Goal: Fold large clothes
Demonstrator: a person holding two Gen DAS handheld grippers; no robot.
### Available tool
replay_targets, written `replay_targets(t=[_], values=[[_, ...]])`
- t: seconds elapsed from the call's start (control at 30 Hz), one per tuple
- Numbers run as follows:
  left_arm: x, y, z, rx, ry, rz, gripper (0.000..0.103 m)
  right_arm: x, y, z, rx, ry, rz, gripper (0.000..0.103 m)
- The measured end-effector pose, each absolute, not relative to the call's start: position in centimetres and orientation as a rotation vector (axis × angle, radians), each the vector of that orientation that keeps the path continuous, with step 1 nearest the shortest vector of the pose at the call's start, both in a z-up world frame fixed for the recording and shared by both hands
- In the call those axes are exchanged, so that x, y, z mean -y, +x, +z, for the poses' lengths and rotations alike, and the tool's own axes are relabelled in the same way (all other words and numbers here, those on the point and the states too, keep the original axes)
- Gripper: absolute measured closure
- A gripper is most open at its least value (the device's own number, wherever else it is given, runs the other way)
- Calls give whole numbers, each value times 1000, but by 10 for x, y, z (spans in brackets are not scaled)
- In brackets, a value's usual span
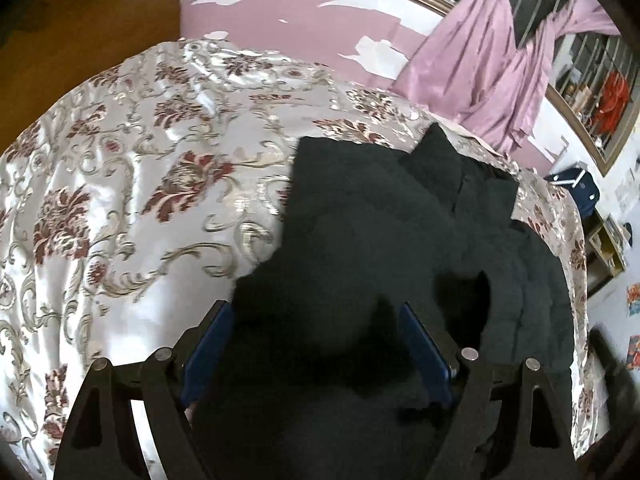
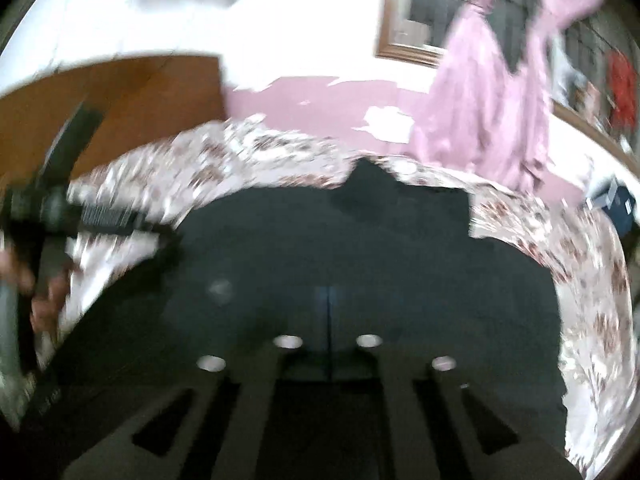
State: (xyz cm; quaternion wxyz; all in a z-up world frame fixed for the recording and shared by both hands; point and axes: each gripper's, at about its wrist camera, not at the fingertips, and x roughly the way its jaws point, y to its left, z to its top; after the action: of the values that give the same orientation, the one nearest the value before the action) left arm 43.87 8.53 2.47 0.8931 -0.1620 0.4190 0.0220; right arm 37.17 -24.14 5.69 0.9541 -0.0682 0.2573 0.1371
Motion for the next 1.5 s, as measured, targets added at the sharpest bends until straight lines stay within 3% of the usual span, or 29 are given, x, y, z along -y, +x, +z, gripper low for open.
replay_targets(t=[0.13, 0.23, 0.27, 0.3, 0.37, 0.73, 0.77, 0.8, 0.87, 0.97, 1.0, 1.3, 1.5], values=[[-69, 444, 22, -881, -306, 17, 19, 296, 385, 80, -513, 9, 265, 102], [-67, 448, 20, -892, -302, 13, 19, 305, 384, 74, -539, -29, 304, 100], [-68, 449, 19, -898, -313, 10, 19, 301, 380, 67, -547, -67, 316, 86], [-70, 450, 18, -906, -327, 9, 19, 298, 379, 62, -554, -90, 318, 56], [-74, 453, 19, -916, -341, 11, 19, 286, 366, 50, -545, -131, 333, 30], [-96, 462, 23, -943, -332, 59, 19, 142, 319, -7, -438, -698, 449, 31], [-98, 462, 22, -944, -332, 59, 19, 138, 322, -8, -432, -699, 438, 36], [-99, 462, 22, -945, -330, 60, 19, 139, 325, -5, -430, -675, 432, 55], [-101, 463, 21, -946, -326, 63, 19, 147, 331, 4, -444, -604, 430, 66], [-100, 462, 21, -936, -325, 60, 19, 168, 334, 22, -436, -500, 423, 91], [-98, 462, 21, -931, -318, 54, 19, 175, 336, 28, -426, -475, 409, 95], [-57, 467, 21, -918, -239, -2, 19, 291, 368, 111, -326, -246, 234, 98], [-31, 472, 16, -932, -200, -23, 19, 382, 409, 114, -373, -88, 100, 98]])
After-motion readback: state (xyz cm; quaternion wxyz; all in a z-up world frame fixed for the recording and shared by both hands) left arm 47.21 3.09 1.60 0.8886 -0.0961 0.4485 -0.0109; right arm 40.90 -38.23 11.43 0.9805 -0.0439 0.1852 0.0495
